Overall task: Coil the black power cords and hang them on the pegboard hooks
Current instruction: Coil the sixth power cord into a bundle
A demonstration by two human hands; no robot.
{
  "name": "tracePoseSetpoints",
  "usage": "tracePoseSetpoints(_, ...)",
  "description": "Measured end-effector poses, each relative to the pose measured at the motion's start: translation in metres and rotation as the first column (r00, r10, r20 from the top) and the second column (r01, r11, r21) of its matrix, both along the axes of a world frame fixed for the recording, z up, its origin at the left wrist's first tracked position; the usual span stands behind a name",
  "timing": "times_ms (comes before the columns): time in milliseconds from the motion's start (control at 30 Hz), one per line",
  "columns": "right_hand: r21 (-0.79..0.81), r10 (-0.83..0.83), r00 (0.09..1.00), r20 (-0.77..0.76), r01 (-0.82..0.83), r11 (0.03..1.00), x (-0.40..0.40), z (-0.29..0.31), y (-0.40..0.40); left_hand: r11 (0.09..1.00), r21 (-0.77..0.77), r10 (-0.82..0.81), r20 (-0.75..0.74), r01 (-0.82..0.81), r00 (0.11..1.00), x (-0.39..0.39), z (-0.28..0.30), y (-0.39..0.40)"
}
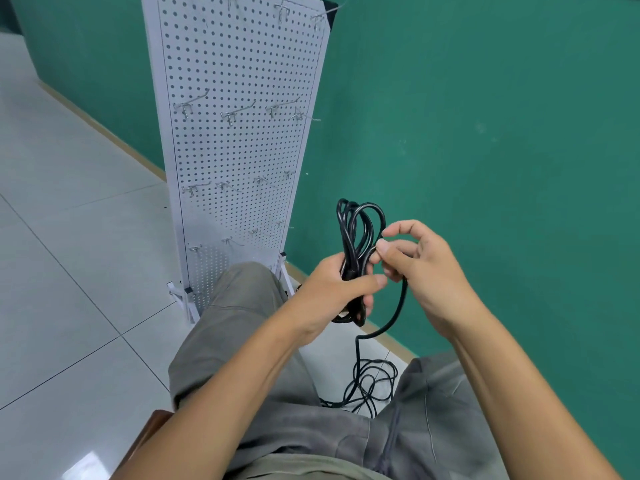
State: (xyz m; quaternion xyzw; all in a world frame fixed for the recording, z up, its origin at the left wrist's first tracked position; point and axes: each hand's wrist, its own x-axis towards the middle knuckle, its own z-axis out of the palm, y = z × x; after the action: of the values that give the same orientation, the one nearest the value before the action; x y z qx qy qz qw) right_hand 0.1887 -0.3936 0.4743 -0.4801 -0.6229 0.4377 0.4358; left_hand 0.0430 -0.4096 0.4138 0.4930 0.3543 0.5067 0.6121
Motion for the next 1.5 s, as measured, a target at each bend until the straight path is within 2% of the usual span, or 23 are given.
tracePoseSetpoints(233,-0.151,0.056,0.994,-0.09,-0.069,0.986,0.023,-0.025,-0.004,0.993,-0.115,0.035,0.23,-0.009,0.972,-0.01,0.006,0.006)
tracePoseSetpoints(333,-0.17,0.049,0.996,-0.078,-0.062,0.984,0.026,-0.043,-0.01,0.99,-0.142,0.053,0.258,-0.017,0.965,-0.014,0.006,0.005)
tracePoseSetpoints(433,-0.106,-0.011,0.989,-0.15,-0.005,0.994,0.026,-0.044,-0.012,0.985,-0.173,0.037,0.249,0.007,0.968,-0.014,0.005,0.005)
tracePoseSetpoints(600,0.015,-0.026,0.96,-0.278,0.032,0.999,0.013,-0.021,-0.009,0.982,-0.17,-0.051,0.154,0.078,0.987,-0.005,0.004,0.0)
tracePoseSetpoints(800,0.058,-0.07,0.964,-0.256,0.088,0.994,-0.008,-0.005,-0.001,0.979,-0.062,-0.195,0.023,0.197,0.98,0.004,0.004,-0.008)
tracePoseSetpoints(933,0.085,-0.086,0.972,-0.219,0.107,0.991,-0.012,-0.002,0.0,0.987,-0.001,-0.16,-0.185,0.162,0.97,0.001,0.009,-0.008)
tracePoseSetpoints(1033,0.076,-0.073,0.957,-0.281,0.098,0.992,-0.012,-0.003,0.003,0.987,0.08,-0.098,-0.388,0.139,0.916,-0.003,0.014,-0.005)
tracePoseSetpoints(1100,0.068,-0.062,0.952,-0.301,0.086,0.994,-0.013,-0.001,0.002,0.986,0.096,-0.082,-0.433,0.136,0.898,-0.005,0.014,-0.005)
tracePoseSetpoints(1200,0.022,-0.054,0.955,-0.291,0.063,0.998,-0.016,0.0,0.002,0.986,0.075,-0.11,-0.367,0.147,0.924,-0.006,0.02,-0.01)
tracePoseSetpoints(1367,-0.008,-0.03,0.951,-0.308,0.029,1.0,-0.013,0.001,0.007,0.95,0.058,-0.287,-0.234,0.308,0.929,-0.001,0.014,-0.015)
tracePoseSetpoints(1500,-0.065,0.008,0.936,-0.353,-0.033,0.997,-0.009,0.002,0.007,0.927,0.028,-0.373,-0.06,0.375,0.926,0.006,0.005,-0.014)
